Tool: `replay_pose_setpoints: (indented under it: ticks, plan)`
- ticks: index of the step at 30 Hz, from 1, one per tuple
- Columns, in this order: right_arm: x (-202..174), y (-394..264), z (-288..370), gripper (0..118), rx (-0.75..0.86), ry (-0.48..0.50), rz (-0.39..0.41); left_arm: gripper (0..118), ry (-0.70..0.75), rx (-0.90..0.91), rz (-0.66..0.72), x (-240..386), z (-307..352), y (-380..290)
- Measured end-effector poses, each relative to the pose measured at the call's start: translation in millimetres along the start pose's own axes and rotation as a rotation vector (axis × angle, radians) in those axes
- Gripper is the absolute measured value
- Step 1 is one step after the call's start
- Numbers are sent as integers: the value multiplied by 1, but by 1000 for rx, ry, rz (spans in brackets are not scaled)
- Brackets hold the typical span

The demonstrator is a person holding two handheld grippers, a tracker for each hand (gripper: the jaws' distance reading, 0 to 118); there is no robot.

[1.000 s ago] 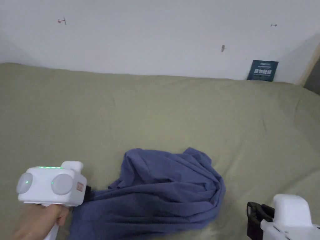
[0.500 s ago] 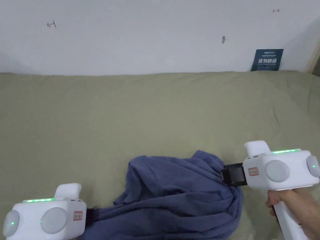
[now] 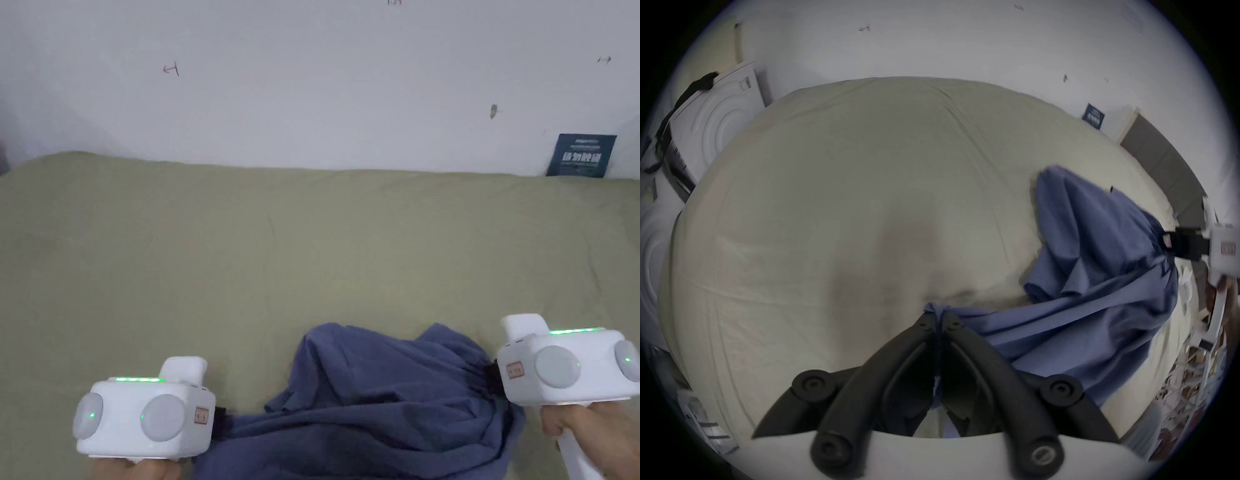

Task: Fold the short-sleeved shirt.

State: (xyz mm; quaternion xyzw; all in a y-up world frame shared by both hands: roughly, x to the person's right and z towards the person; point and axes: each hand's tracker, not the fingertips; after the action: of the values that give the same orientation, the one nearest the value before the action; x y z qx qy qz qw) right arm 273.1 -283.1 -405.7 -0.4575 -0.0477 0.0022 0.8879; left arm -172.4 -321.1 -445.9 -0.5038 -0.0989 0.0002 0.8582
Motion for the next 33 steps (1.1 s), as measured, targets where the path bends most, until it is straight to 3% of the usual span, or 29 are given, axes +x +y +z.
replay_pose_setpoints:
  ticks: [3,9,19,26,33]
  plan:
    - [16,2,53,8,81,87,-71,0,18,88,9,-5,45,0]
    - [34,7,151,8,242,106,-156,0,74,290,39,-21,149,18]
    - [32,27,297,8,489,108,-178,0,51,555,7,1,317,53]
    - [31,61,346,8,558,52,-139,0,69,656,-6,23,364,88]
    - [41,111,346,8,581,14,-143,0,88,686,-15,40,373,136]
